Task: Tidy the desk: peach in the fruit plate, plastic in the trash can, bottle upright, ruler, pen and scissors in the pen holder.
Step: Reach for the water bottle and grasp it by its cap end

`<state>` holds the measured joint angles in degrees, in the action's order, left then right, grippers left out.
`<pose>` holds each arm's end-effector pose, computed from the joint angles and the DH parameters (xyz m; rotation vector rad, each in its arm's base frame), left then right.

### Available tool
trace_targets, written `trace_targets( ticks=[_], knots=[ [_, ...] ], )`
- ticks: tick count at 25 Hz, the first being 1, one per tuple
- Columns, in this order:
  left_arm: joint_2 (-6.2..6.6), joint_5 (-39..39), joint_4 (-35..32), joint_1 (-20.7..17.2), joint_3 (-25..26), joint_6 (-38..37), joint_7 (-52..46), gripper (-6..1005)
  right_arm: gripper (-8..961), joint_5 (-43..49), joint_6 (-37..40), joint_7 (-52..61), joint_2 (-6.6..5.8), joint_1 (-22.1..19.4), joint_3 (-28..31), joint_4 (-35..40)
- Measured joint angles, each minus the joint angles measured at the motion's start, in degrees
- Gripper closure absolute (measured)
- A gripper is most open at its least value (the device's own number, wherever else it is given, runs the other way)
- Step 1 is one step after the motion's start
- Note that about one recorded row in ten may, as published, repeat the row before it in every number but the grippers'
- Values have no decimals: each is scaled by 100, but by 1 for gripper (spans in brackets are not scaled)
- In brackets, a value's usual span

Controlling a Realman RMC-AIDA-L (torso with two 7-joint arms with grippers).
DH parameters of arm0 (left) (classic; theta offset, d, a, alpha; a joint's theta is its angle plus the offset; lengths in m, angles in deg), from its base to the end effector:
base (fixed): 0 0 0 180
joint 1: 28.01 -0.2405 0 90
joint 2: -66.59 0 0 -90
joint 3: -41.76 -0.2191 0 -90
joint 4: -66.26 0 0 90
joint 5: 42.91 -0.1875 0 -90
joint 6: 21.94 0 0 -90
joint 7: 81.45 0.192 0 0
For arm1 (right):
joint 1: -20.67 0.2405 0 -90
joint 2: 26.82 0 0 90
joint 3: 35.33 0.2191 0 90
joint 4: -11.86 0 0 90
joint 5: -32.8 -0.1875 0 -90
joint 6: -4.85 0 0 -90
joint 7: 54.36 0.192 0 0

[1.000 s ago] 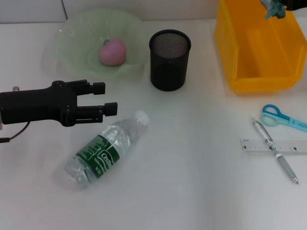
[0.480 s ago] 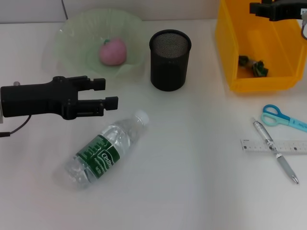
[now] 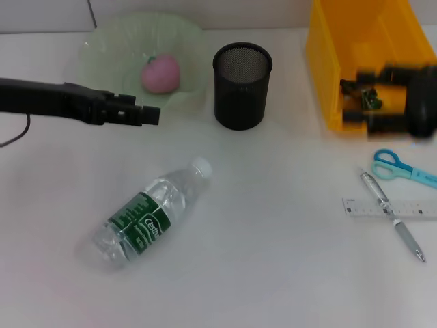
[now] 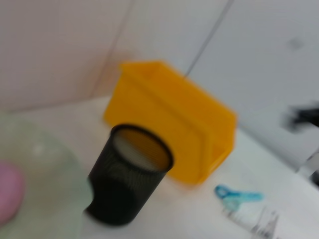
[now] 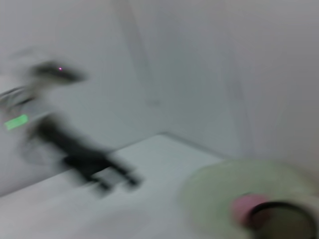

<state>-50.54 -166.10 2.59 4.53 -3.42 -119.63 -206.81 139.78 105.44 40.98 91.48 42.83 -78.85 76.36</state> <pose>-0.1735 0.3270 0.0268 -2.6923 -1.1508 -0.4126 0.1754 0.2973 0.0451 -2.7208 0.5256 0.7095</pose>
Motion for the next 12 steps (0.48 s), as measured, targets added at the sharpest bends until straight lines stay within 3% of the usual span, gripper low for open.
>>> trace_targets(
  ticks=[2,4,5,7,12],
  knots=[
    [-58,-563,-281,267,-254,0,-721,203,288,92,307,-938,-16,-119,13,-939],
    [-67,-696,-326,363,-363,-1,-909,203,213,136,302,-1184,-43,-126,15,-1302],
    [-96,-1054,-372,649,-749,35,-1392,203,176,175,285,-1398,-81,-120,22,-1674],
    [-113,-1249,-358,824,-985,112,-1648,203,101,229,187,-1842,-209,-41,42,-2574],
    [-151,-1510,-257,1138,-1853,569,-2282,203,101,230,-102,-2018,-256,-15,8,-2948]
  ],
)
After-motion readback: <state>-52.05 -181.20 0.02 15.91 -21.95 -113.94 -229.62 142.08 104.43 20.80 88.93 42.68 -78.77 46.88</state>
